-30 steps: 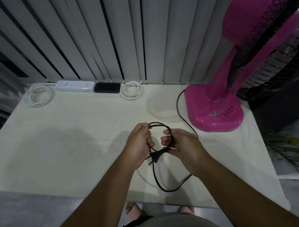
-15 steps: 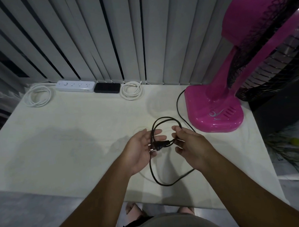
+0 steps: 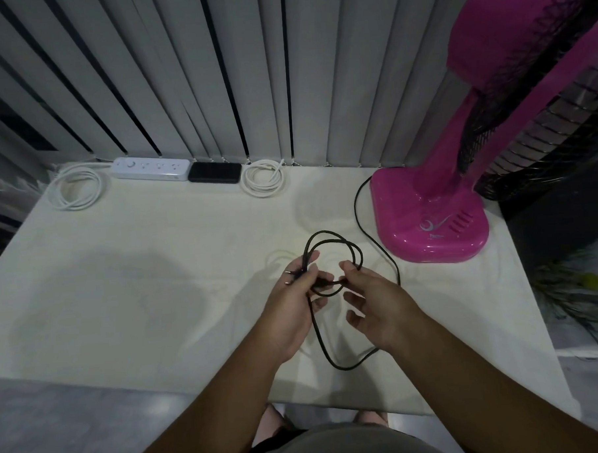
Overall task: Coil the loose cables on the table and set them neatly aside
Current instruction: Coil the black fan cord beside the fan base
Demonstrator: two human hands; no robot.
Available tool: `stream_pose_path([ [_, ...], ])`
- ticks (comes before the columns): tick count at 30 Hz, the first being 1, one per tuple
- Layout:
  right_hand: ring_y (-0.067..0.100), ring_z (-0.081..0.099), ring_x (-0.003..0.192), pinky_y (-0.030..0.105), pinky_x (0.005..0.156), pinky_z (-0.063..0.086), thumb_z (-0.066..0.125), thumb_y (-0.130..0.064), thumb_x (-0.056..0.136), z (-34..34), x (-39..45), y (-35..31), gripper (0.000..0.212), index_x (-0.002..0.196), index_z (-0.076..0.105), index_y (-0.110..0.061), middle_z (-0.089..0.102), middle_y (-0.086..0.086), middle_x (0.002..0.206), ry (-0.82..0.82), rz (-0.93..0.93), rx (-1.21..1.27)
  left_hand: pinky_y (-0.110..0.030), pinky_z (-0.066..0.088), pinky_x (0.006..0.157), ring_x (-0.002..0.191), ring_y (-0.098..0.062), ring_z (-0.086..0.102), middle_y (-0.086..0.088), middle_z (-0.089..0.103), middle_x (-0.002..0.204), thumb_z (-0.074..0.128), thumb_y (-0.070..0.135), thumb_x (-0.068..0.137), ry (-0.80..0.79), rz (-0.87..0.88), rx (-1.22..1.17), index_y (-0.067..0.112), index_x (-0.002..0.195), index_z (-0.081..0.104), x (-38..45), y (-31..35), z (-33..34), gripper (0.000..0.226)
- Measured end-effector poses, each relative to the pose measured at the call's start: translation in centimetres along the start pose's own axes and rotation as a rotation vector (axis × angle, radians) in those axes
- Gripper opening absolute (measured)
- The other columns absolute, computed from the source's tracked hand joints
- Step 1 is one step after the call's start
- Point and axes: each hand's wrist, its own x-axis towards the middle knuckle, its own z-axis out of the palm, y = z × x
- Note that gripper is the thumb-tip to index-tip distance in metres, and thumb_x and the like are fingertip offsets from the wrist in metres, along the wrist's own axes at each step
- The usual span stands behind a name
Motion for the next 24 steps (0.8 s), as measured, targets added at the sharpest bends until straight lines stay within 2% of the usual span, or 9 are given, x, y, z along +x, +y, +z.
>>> stream_pose_path([
  [3,0.018,0.068,0.101,0.034,0.069,0.053,0.078,-0.033,0.085,-0.1,-0.4,0.2,0.019,0.102,0.078,-0.025,0.078,-0.003,0.095,-0.021,-0.016,-0.104,-0.036,0.056,0.079,0.076,-0.022,0.066,-0.01,0.065,0.072,0.048,0.006,0.1,0.051,0.011,-0.01,0.007,0.121,0.062,0.1,0.8,0.2,0.025],
  [6,0.019,0.069,0.096,0.034,0.074,0.055,0.072,-0.016,0.087,0.1,-0.5,-0.2,0.028,0.112,0.072,-0.027,0.075,0.008,0.104,-0.04,-0.136,-0.199,-0.041,0.057,0.075,0.061,-0.025,0.063,-0.014,0.06,0.061,0.053,0.004,0.075,0.057,-0.04,0.129,0.006,0.107,0.063,0.0,1.3,0.0,0.034],
  [8,0.017,0.067,0.091,0.029,0.075,0.056,0.071,-0.012,0.088,0.5,-0.6,-1.1,0.036,0.121,0.067,-0.027,0.069,0.007,0.1,-0.096,-0.228,-0.227,-0.044,0.055,0.079,0.059,-0.027,0.061,-0.014,0.058,0.058,0.051,0.008,0.066,0.051,-0.081,0.273,0.009,0.105,0.063,0.0,1.4,-0.1,0.041],
  [13,0.012,0.054,0.066,0.026,0.065,0.05,0.067,-0.013,0.095,0.6,-0.6,-2.7,0.025,0.119,0.07,-0.021,0.058,-0.005,0.074,-0.188,-0.37,-0.519,-0.046,0.051,0.079,0.059,-0.025,0.062,-0.008,0.06,0.059,0.053,0.01,0.09,0.014,-0.058,0.357,0.014,0.108,0.06,0.2,1.5,-0.5,0.02],
  [15,0.011,0.049,0.062,0.027,0.06,0.047,0.06,-0.012,0.1,0.3,-0.4,-2.4,0.019,0.112,0.074,-0.017,0.057,-0.004,0.071,-0.177,-0.363,-0.538,-0.044,0.054,0.076,0.065,-0.026,0.067,-0.01,0.067,0.066,0.049,0.007,0.094,0.028,-0.046,0.348,0.011,0.107,0.064,0.3,1.8,-0.6,0.021],
  [18,0.012,0.042,0.057,0.029,0.056,0.045,0.051,-0.01,0.103,0.1,-0.4,-2.1,0.025,0.111,0.074,-0.005,0.046,0.001,0.068,-0.21,-0.206,-0.329,-0.042,0.056,0.083,0.093,-0.025,0.076,-0.006,0.08,0.097,0.05,0.014,0.091,0.077,-0.044,0.374,0.014,0.109,0.073,0.5,2.5,-0.8,0.028],
  [20,0.013,0.038,0.053,0.03,0.054,0.042,0.053,-0.019,0.102,0.1,-0.3,-1.8,0.028,0.107,0.074,0.0,0.037,0.001,0.064,-0.2,-0.107,-0.213,-0.043,0.052,0.087,0.104,-0.022,0.074,0.0,0.08,0.108,0.06,0.032,0.074,0.09,-0.038,0.367,0.023,0.109,0.075,0.5,2.9,-0.9,0.039],
  [22,0.013,0.034,0.051,0.031,0.056,0.041,0.055,-0.034,0.103,0.1,-0.2,-1.5,0.037,0.099,0.074,-0.002,0.031,-0.002,0.059,-0.175,-0.075,-0.218,-0.045,0.052,0.087,0.106,-0.023,0.074,0.002,0.079,0.111,0.058,0.041,0.065,0.101,-0.033,0.333,0.028,0.112,0.074,0.5,3.2,-1.0,0.051],
  [24,0.013,0.033,0.05,0.031,0.056,0.041,0.051,-0.036,0.105,0.2,-0.2,-1.3,0.039,0.094,0.072,-0.005,0.029,-0.003,0.057,-0.172,-0.082,-0.21,-0.046,0.056,0.081,0.107,-0.027,0.073,-0.001,0.078,0.115,0.049,0.04,0.08,0.105,-0.05,0.332,0.029,0.115,0.072,0.5,3.3,-1.0,0.043],
])
